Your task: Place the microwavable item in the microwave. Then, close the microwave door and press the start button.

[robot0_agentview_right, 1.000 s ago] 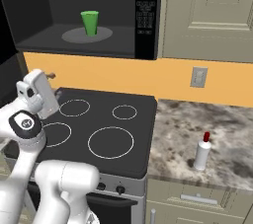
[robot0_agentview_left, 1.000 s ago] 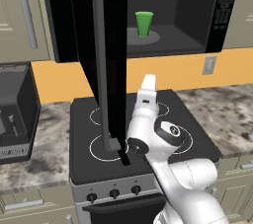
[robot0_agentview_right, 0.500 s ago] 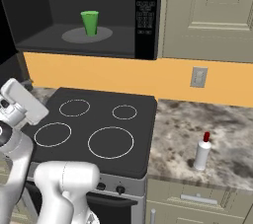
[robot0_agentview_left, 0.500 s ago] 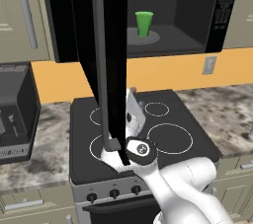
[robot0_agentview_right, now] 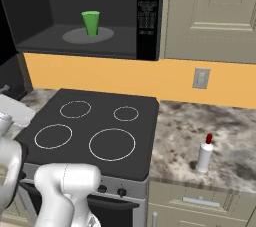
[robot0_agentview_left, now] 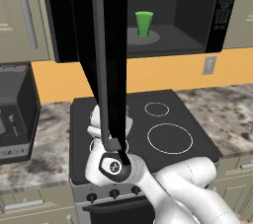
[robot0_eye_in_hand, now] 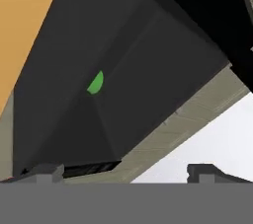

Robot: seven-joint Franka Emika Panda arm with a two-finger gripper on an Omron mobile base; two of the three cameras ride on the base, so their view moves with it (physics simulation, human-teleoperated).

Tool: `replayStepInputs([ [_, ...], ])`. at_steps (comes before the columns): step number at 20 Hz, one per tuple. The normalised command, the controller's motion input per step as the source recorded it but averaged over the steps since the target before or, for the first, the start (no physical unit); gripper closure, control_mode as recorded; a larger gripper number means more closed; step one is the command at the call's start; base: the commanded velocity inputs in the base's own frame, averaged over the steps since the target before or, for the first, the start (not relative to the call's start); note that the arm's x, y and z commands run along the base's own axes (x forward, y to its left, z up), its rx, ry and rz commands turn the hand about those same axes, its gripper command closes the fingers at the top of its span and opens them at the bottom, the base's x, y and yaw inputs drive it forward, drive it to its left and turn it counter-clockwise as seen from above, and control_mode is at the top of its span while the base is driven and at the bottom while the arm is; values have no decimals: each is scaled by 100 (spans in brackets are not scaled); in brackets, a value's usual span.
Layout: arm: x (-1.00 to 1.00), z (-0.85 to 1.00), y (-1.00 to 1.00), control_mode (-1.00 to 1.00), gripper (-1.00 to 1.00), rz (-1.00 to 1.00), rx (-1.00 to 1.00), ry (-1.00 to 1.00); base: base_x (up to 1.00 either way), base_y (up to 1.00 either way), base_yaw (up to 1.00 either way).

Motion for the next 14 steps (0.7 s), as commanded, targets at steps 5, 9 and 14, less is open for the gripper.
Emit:
replayStepInputs([
  [5,-28,0,75,-100,-100,-5,-13,-18,0,0,0],
  [9,-20,0,76,-100,-100,-8,-10,-13,0,0,0],
  [14,-26,22,54,-100,-100,-11,-4,-13,0,0,0],
])
